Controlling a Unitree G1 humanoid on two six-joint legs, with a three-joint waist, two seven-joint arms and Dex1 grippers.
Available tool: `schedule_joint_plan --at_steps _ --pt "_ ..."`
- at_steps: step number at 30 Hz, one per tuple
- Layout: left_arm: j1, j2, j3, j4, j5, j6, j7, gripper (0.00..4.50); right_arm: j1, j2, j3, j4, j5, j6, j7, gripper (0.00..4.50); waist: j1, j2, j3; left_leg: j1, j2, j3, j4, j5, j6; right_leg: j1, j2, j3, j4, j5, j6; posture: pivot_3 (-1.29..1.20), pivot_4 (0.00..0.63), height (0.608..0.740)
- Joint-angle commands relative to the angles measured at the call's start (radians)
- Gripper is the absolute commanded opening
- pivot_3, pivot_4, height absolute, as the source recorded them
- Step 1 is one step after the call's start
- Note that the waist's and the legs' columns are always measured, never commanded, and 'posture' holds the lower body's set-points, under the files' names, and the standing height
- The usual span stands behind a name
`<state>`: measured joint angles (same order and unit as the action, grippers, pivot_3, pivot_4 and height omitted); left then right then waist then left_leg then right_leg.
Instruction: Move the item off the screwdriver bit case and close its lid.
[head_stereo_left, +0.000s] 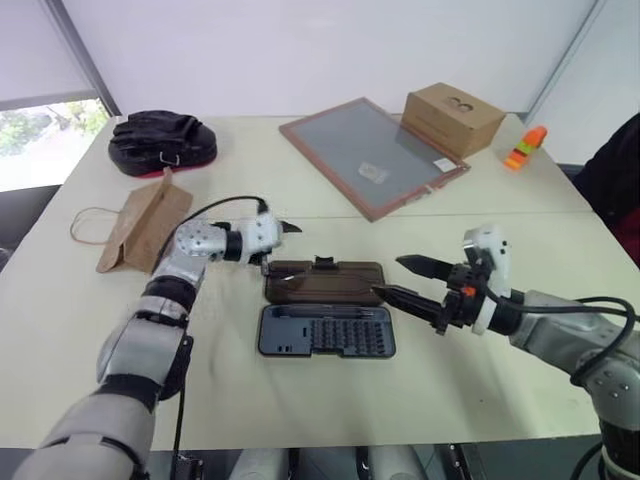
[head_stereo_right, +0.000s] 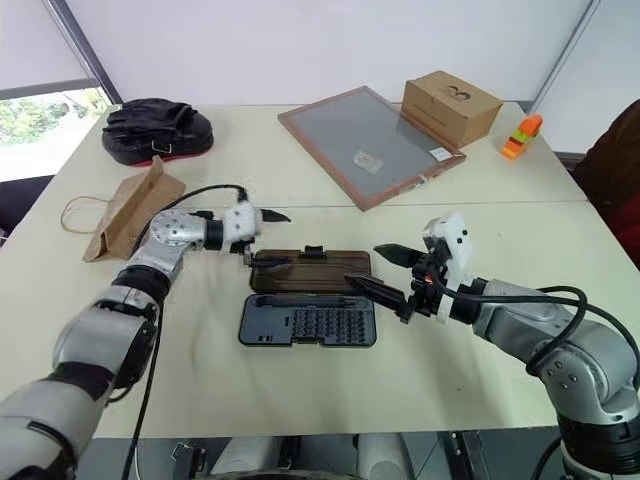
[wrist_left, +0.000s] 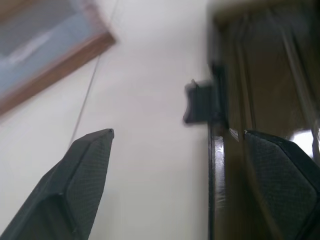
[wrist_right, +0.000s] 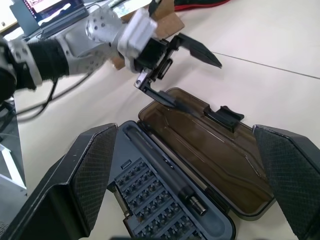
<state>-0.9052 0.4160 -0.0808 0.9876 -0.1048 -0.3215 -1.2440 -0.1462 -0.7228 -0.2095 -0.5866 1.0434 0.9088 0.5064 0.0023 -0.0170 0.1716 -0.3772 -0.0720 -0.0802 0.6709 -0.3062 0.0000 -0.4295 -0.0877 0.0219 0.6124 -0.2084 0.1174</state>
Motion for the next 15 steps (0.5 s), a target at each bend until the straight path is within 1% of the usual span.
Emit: schedule_joint_plan --at_steps 1,3,5,7,9,10,11,12,15 --pt "0.083 0.102 0.136 -0.439 -0.276 0.476 -0.046 4.46 -0.014 0.004 -0.019 0.000 0.033 -0.009 0.020 4.50 -0.015 0.000 0.000 -0.001 0.000 -0.001 0.000 0.000 0.000 -0.001 0.000 0.000 0.000 0.000 0.000 0.00 0.150 0.740" --pt "0.202 0.167 0.168 -0.680 -0.354 0.654 -0.010 4.46 -0.029 0.002 -0.008 0.020 0.020 -0.011 0.031 4.50 -0.027 0.001 0.000 0.000 0.000 0.000 0.000 0.000 0.000 -0.001 0.000 0.001 0.001 0.000 0.000 0.00 0.150 0.740" --pt "0.328 0.217 0.195 -0.894 -0.423 0.794 0.039 4.46 -0.046 0.000 0.002 0.044 0.006 -0.015 0.047 4.50 -0.027 0.003 -0.001 0.002 0.000 0.000 -0.001 0.000 0.000 0.000 0.000 0.003 0.000 0.000 0.000 0.00 0.150 0.740" --pt "0.456 0.251 0.218 -1.069 -0.468 0.875 0.083 4.46 -0.068 -0.004 0.016 0.069 -0.012 -0.020 0.069 4.50 -0.021 0.003 -0.001 0.003 0.000 0.001 -0.002 0.000 0.000 0.000 0.000 0.004 0.000 0.000 0.000 0.00 0.150 0.740" --pt "0.567 0.267 0.243 -1.202 -0.501 0.918 0.126 4.46 -0.092 -0.007 0.032 0.097 -0.035 -0.027 0.094 4.50 -0.014 0.003 0.000 0.003 0.000 0.001 -0.002 0.000 -0.001 0.000 -0.001 0.004 0.000 0.000 0.000 0.00 0.150 0.740" --pt "0.626 0.270 0.260 -1.265 -0.510 0.932 0.155 3.92 -0.111 -0.006 0.044 0.117 -0.052 -0.033 0.105 4.50 -0.012 0.002 0.000 0.003 0.000 0.000 -0.002 0.001 -0.002 0.001 -0.001 0.003 0.000 0.000 -0.001 0.00 0.150 0.740" --pt "0.671 0.270 0.271 -1.313 -0.512 0.938 0.183 3.58 -0.128 -0.004 0.054 0.135 -0.067 -0.037 0.114 4.50 -0.011 0.002 0.000 0.003 0.000 0.000 -0.002 0.001 -0.002 0.001 -0.001 0.003 0.000 0.000 -0.001 0.00 0.150 0.740" --pt "0.716 0.274 0.275 -1.357 -0.508 0.934 0.199 3.12 -0.147 -0.002 0.066 0.152 -0.084 -0.042 0.125 4.50 -0.009 0.002 0.000 0.003 0.000 0.000 -0.002 0.001 -0.002 0.001 -0.001 0.003 0.000 0.000 -0.001 0.00 0.150 0.740" --pt "0.819 0.277 0.258 -1.446 -0.490 0.914 0.234 1.54 -0.202 0.003 0.110 0.205 -0.150 -0.066 0.153 4.50 -0.010 0.002 0.000 0.003 0.000 0.000 -0.002 0.001 -0.002 0.001 -0.001 0.003 0.000 0.000 -0.001 0.00 0.150 0.740"
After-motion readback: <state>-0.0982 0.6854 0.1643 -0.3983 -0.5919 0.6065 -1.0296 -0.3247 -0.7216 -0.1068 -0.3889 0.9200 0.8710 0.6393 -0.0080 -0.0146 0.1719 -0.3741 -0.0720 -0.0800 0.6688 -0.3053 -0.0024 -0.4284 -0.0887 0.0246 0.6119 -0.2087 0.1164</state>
